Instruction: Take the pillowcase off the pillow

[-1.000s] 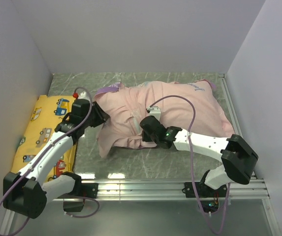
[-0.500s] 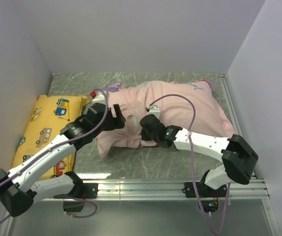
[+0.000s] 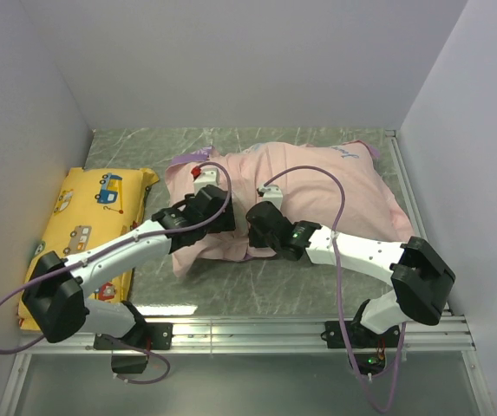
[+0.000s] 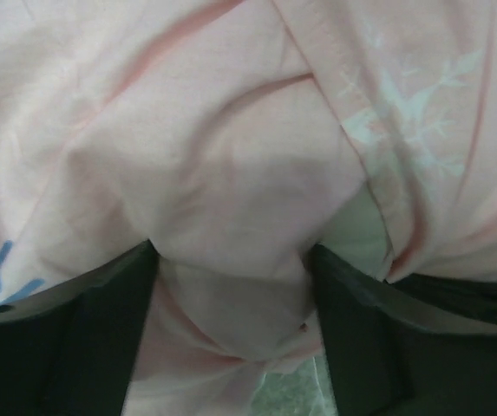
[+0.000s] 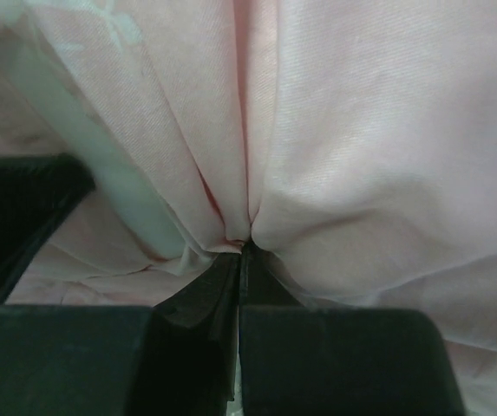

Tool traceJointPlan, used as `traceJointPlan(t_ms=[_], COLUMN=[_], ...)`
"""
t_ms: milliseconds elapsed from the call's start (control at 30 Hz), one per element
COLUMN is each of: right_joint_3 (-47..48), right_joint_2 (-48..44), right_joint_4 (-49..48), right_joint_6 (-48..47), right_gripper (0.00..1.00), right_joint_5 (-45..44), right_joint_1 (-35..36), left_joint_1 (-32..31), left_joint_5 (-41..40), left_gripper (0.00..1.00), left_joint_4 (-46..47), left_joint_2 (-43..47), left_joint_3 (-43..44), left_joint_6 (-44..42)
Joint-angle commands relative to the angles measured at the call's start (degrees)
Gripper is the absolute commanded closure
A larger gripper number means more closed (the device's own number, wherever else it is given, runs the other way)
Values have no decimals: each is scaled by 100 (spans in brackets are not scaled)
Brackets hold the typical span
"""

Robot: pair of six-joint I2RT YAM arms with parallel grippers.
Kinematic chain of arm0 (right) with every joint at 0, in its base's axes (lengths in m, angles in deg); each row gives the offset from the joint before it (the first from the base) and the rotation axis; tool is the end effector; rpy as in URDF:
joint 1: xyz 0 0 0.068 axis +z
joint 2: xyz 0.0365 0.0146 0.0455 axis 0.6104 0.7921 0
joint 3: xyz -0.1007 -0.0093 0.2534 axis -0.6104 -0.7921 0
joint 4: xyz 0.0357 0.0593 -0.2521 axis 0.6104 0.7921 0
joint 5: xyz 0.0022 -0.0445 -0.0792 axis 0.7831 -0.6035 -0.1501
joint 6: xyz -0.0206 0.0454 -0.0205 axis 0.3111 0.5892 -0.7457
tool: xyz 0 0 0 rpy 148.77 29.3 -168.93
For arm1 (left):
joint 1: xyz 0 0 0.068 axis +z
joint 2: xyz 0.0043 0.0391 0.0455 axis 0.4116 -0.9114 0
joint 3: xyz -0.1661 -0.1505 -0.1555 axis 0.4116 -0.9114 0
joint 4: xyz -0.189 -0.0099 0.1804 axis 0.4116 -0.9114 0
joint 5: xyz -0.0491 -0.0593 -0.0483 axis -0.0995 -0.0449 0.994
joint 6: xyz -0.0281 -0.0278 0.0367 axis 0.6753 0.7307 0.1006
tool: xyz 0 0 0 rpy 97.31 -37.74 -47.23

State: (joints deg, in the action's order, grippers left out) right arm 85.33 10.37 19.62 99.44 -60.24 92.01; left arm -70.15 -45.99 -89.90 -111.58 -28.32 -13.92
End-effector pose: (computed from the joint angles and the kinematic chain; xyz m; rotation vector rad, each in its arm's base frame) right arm 0.1916 0.2471 0.2293 -0.1391 2.3143 0.4596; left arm 0.2067 -0.1927 0.2711 -0.0946 2.2757 -0.3279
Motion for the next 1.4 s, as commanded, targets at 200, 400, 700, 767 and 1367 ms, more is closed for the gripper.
traceJointPlan(t_ms=[200, 400, 700, 767, 1367], right_joint_3=[-47, -311, -1137, -1137, -839], right_joint_2=[39, -75, -594, -594, -312], right_joint_4=[94, -64, -645, -776, -821], right_joint_6=[13, 101, 427, 417, 523], right_gripper=[100, 100, 100, 100, 100], right_joint_5=[-216, -23, 294, 452, 312], right_joint_1=[-437, -956, -1555, -1511, -922], left_joint_1=[-12, 311, 2308, 2230, -793], left_joint_5=[-672, -524, 1207, 1445, -873], left_gripper=[60, 90, 99, 93, 14], left_joint_4=[-409, -857, -516, -392, -66], left_joint_2=[569, 1306, 2819, 2768, -253], left_joint_3=[220, -35, -1020, -889, 1141], left_joint_6=[163, 190, -100, -136, 708])
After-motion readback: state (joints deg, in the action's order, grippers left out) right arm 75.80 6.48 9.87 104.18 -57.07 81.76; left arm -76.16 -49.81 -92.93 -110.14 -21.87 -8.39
